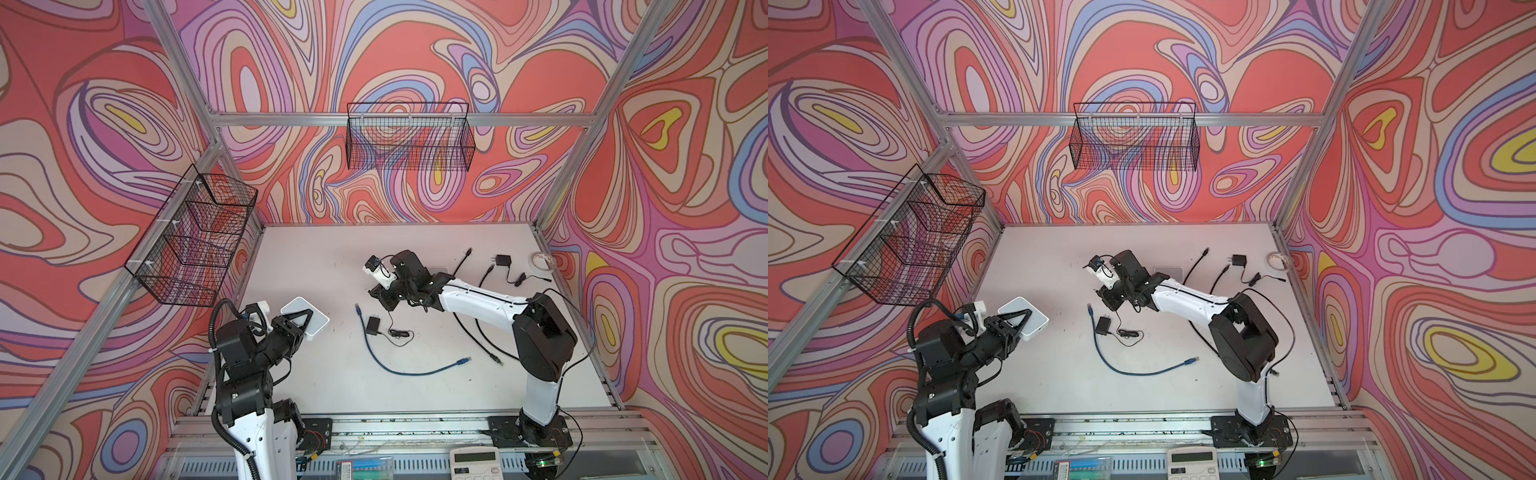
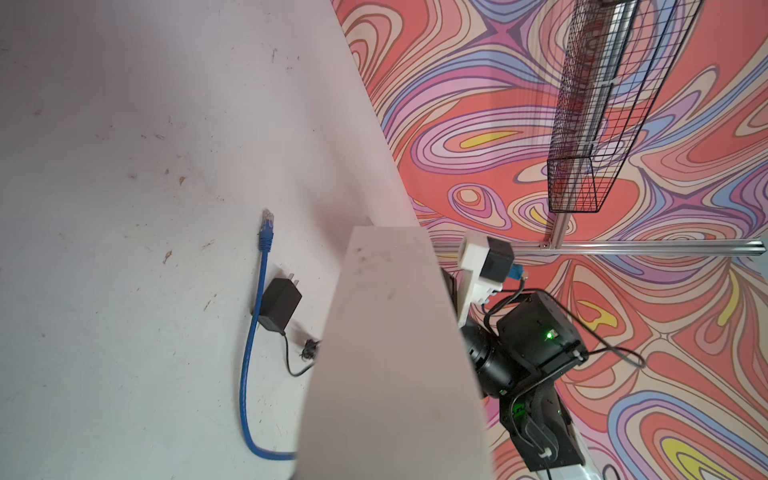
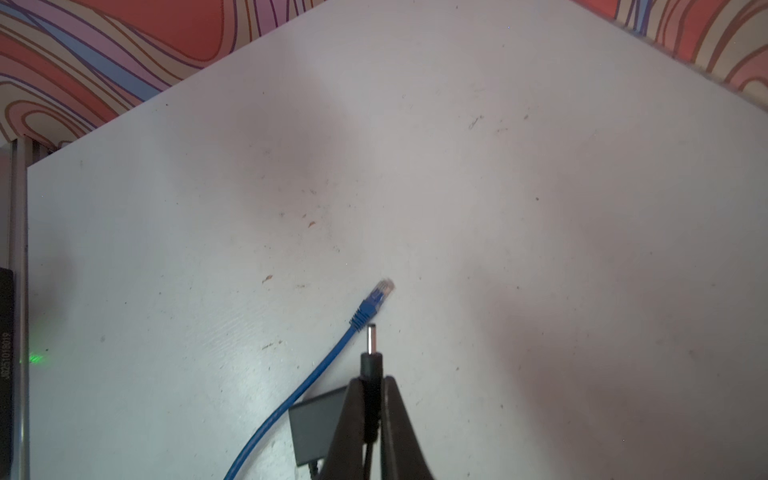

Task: Insert the plug into the switch port
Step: 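Lift the barrel plug and carry it toward the switch held by left gripper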

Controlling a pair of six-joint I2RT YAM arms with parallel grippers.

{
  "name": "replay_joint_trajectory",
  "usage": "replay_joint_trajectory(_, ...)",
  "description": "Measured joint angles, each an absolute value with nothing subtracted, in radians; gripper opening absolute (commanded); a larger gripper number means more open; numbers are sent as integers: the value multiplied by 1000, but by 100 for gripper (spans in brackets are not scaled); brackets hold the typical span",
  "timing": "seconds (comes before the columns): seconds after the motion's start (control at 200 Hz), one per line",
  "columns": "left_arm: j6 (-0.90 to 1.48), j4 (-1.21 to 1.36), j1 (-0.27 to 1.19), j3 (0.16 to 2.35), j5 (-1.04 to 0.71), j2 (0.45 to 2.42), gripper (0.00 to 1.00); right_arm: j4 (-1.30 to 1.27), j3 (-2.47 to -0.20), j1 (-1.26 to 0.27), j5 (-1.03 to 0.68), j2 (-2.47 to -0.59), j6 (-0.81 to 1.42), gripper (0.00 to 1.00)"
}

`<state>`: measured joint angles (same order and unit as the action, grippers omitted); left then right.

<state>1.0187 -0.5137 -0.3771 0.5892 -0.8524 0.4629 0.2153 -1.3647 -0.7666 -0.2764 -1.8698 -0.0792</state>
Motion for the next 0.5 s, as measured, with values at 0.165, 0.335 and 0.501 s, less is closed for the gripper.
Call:
replay_joint_trajectory(0.165, 1026, -419, -276, 587, -811, 517, 0, 190, -1269, -767, -283, -1813, -2, 0)
replay_joint_trajectory(0.335, 1028, -310, -158, 567, -753, 607, 0, 186, -1206, -767, -305, -1741, 66, 0)
replay_joint_trajectory(0.501, 1042, -191, -76, 554, -702, 723, 0, 167, -1185, -769, -341, -1690, 117, 0)
